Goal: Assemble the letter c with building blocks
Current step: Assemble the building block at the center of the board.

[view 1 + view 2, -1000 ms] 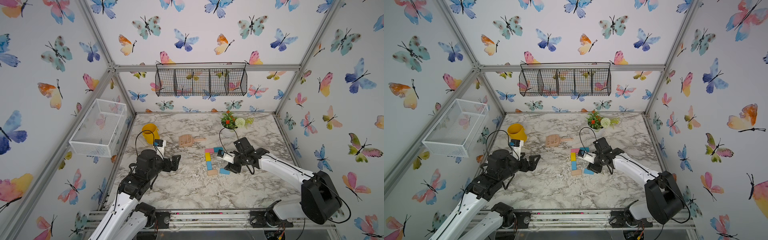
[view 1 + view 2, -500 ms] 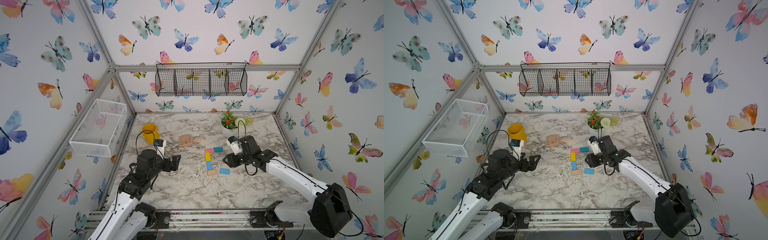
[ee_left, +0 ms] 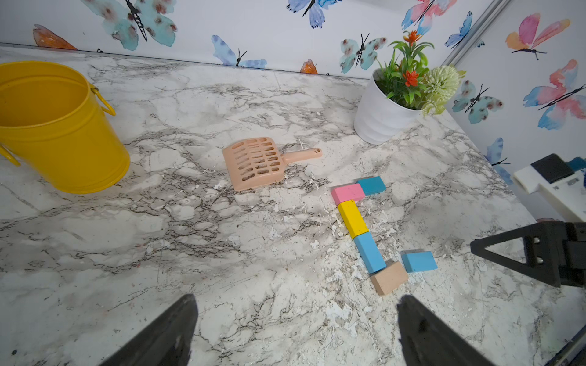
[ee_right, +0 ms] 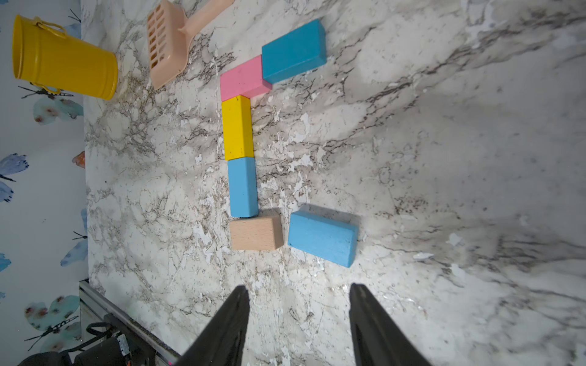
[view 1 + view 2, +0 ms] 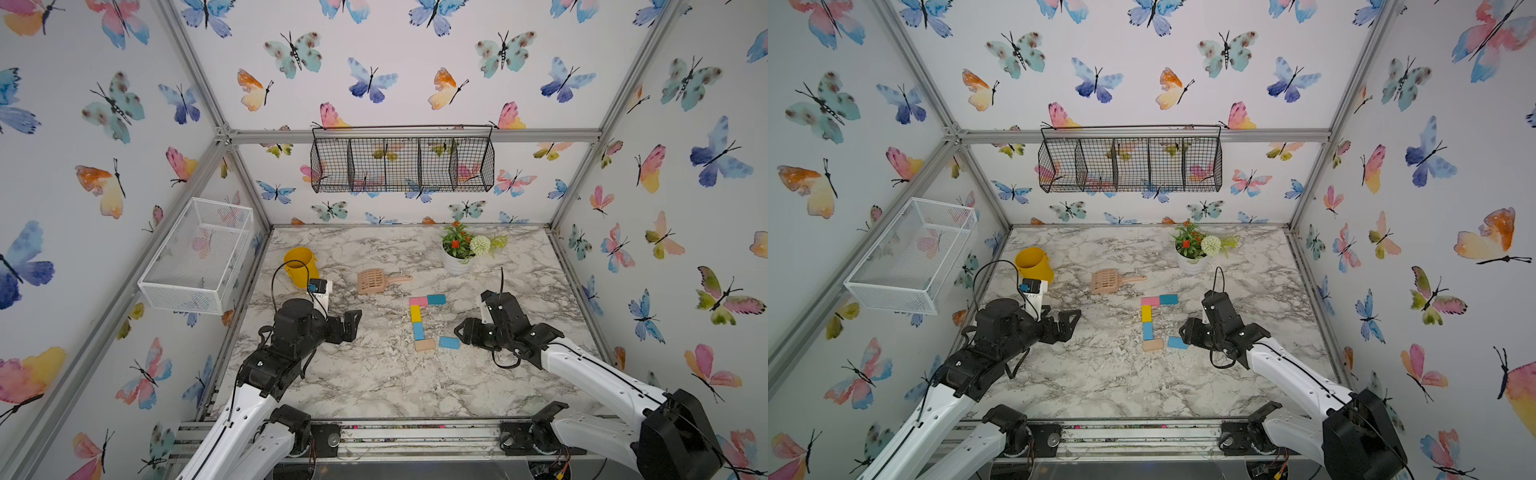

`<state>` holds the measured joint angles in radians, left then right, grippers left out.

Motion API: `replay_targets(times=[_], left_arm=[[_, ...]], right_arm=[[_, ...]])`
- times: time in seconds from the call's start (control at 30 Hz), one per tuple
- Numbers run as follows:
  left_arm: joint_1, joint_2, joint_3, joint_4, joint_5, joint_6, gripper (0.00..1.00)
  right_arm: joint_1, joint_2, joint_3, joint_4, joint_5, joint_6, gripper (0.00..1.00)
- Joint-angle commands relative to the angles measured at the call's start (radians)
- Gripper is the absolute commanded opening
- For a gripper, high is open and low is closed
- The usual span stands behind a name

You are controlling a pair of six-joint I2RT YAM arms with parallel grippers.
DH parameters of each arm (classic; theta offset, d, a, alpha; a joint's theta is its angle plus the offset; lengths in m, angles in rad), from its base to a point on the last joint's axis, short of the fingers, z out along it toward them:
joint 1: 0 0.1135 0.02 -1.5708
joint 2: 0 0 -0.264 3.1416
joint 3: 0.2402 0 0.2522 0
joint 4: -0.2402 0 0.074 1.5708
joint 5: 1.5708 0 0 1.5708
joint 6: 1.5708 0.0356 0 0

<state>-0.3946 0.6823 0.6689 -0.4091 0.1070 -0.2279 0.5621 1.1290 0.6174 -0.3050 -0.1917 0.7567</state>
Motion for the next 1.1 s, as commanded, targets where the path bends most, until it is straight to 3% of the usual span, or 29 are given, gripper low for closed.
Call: replay_targets(times=[0.0, 0.7, 1.07], left_arm=[[0.004, -0.006, -0.009, 0.007, -0.02, 0.007, 0.99], [-0.041, -0.007, -0.008, -0.002, -0.039, 0.001, 0.99], [-0.095, -0.057, -0.013, 0.006, -0.057, -0.004, 0.99]], right_arm=[[-0.004, -0.007, -0.021, 0.019, 0.022, 0.05, 0.55], [-0.004, -0.05, -0.139, 0.155, -0.073, 0.206, 0.53], [-0.004, -0.131, -0.116, 0.065, -0.061, 0.225, 0.52]])
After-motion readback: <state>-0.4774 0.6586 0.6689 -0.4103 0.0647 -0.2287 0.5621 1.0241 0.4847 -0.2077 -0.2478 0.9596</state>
